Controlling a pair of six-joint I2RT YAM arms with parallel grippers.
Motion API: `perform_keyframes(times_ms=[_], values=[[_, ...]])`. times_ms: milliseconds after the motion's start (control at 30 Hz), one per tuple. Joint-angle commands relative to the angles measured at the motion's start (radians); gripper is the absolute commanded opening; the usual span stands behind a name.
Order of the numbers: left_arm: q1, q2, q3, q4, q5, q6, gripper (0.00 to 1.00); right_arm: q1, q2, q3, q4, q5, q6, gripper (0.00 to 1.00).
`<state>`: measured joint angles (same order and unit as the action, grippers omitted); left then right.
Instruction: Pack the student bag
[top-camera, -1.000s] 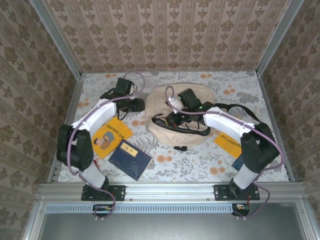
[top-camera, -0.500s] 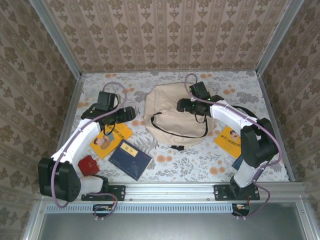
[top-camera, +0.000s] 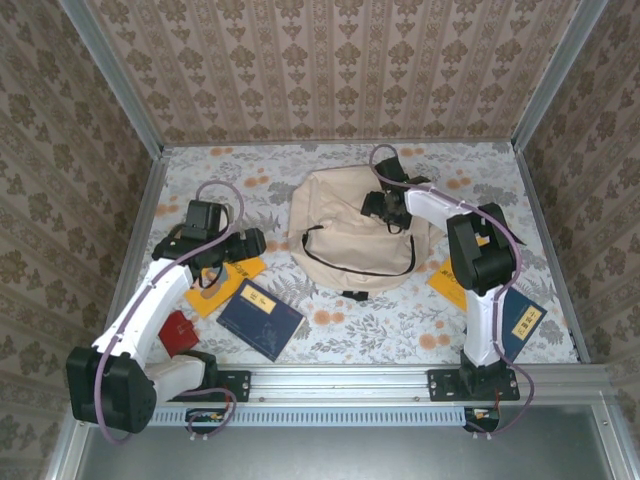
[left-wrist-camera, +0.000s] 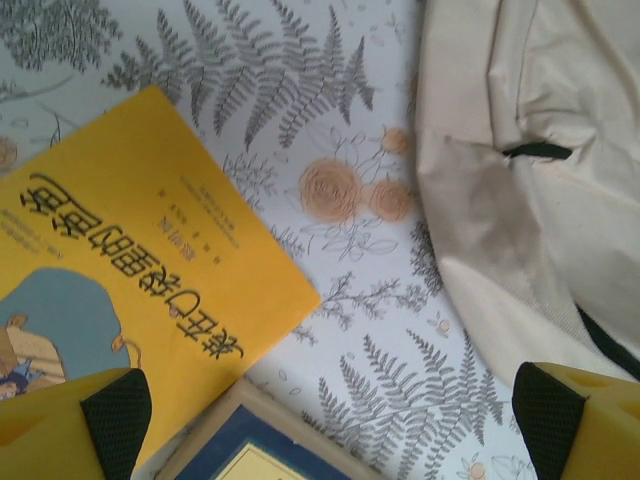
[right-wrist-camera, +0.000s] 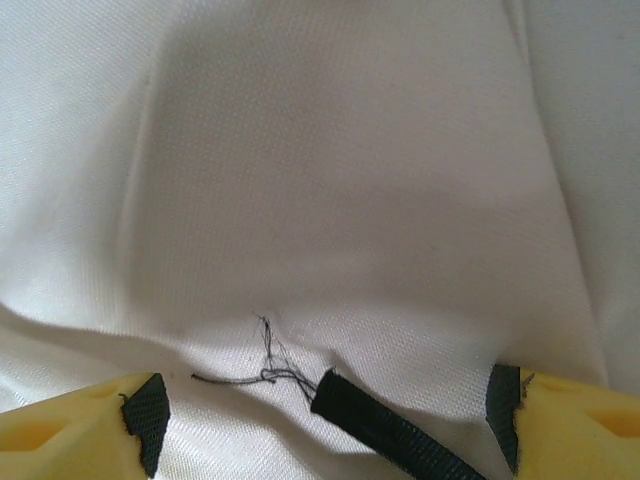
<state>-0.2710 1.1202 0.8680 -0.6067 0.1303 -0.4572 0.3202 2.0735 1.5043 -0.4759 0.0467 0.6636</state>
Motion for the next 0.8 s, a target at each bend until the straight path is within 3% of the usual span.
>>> perform_keyframes(times_ms=[0, 200, 433, 633, 767], values=[[0.01, -0.037, -0.035, -0.048, 0.01, -0.04, 0.96, -0.007, 0.092, 0.076, 0.03, -0.102, 0.035, 0.85], [0.002, -0.085, -0.106, -0.055, 0.059, -0.114, 0.96, -0.017, 0.204, 0.228, 0.077, -0.195, 0.081, 0.84], [-0.058, -0.138, -0.194, -0.066, 0.059, -0.217, 0.93, -0.017, 0.198, 0.363, -0.026, -0.17, 0.02, 0.83], [-0.12, -0.106, -0.277, -0.048, 0.039, -0.343, 0.77, -0.015, -0.07, 0.161, -0.047, -0.14, -0.087, 0.85], [-0.178, -0.039, -0.295, 0.027, 0.029, -0.375, 0.74, -0.004, -0.237, -0.032, -0.017, -0.187, -0.109, 0.85]])
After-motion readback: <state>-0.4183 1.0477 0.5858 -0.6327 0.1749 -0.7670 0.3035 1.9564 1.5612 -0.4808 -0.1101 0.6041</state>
